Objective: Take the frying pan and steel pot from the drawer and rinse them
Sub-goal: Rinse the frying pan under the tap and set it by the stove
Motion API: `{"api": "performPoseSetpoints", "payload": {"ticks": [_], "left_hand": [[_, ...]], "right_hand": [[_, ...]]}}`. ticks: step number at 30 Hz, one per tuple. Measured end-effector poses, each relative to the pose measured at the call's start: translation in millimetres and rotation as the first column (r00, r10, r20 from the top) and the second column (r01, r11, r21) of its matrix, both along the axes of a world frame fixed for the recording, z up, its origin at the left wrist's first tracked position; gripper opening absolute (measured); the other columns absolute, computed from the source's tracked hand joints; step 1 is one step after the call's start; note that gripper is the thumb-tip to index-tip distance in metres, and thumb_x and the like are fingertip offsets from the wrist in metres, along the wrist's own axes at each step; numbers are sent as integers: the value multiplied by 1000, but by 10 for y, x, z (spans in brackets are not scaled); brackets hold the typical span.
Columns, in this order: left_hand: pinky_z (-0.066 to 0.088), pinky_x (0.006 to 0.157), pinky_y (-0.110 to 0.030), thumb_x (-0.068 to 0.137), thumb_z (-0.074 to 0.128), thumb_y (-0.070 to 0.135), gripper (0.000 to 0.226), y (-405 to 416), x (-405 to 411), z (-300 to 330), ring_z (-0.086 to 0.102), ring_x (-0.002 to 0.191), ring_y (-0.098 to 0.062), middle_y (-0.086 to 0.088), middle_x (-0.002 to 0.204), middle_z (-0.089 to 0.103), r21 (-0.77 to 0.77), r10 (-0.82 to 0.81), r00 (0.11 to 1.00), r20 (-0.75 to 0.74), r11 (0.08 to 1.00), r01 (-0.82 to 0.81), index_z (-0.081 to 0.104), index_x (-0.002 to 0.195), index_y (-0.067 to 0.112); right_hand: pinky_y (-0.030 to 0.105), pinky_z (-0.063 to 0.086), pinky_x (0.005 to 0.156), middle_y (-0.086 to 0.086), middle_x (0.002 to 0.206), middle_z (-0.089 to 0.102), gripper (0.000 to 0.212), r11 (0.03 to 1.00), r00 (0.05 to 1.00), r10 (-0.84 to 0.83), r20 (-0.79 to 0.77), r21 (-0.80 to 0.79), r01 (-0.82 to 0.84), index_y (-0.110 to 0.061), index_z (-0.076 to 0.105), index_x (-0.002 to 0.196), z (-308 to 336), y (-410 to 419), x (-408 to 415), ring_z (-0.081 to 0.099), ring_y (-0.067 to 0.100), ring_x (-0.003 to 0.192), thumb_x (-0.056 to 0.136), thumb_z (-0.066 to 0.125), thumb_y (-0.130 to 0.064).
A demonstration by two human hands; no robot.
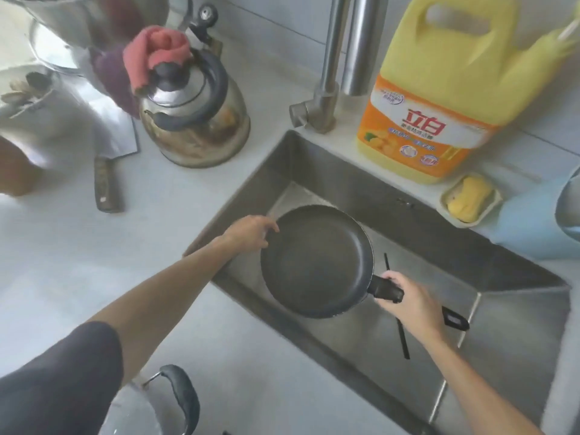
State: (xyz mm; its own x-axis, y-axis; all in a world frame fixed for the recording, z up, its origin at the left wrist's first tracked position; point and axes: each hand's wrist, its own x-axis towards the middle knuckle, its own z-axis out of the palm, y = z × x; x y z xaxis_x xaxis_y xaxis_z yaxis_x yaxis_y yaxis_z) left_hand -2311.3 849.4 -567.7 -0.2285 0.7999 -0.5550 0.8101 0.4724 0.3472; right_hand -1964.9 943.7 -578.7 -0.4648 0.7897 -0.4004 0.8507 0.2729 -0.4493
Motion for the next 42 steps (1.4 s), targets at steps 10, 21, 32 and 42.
{"api": "performPoseSetpoints", "payload": {"ticks": [10,21,32,42], "left_hand": [[39,81,-24,85,62,18,46,71,-44,-620,55,113,-20,1,129,57,-211,-37,998,-54,977,25,52,128,32],[45,63,-24,80,60,56,40,1024,82,1002,61,75,-7,8,81,64,669,435,882,181,603,-434,53,115,37],[50,77,-29,85,50,44,23,1125,-253,714,66,84,-10,17,74,62,668,500,858,120,599,-442,68,100,46],[53,83,-37,88,56,45,16,4,-143,190,64,83,-2,16,88,68,282,101,986,133,950,-135,62,102,43]], "right_hand": [[30,44,73,-19,105,69,44,998,998,-52,-21,-23,51,-37,60,105,-661,-101,-1,65,14,97,65,80,-33],[29,42,72,-18,103,69,44,997,997,-68,-38,-40,67,-36,61,105,-808,-67,4,66,15,94,66,81,-30],[26,39,73,-17,104,69,44,995,997,-64,-35,-77,61,-33,62,106,-802,-46,-14,65,13,99,67,81,-27],[27,42,71,-20,102,68,43,1000,999,4,-38,-11,-4,-39,59,106,-723,56,47,65,11,96,68,79,-37]]}}
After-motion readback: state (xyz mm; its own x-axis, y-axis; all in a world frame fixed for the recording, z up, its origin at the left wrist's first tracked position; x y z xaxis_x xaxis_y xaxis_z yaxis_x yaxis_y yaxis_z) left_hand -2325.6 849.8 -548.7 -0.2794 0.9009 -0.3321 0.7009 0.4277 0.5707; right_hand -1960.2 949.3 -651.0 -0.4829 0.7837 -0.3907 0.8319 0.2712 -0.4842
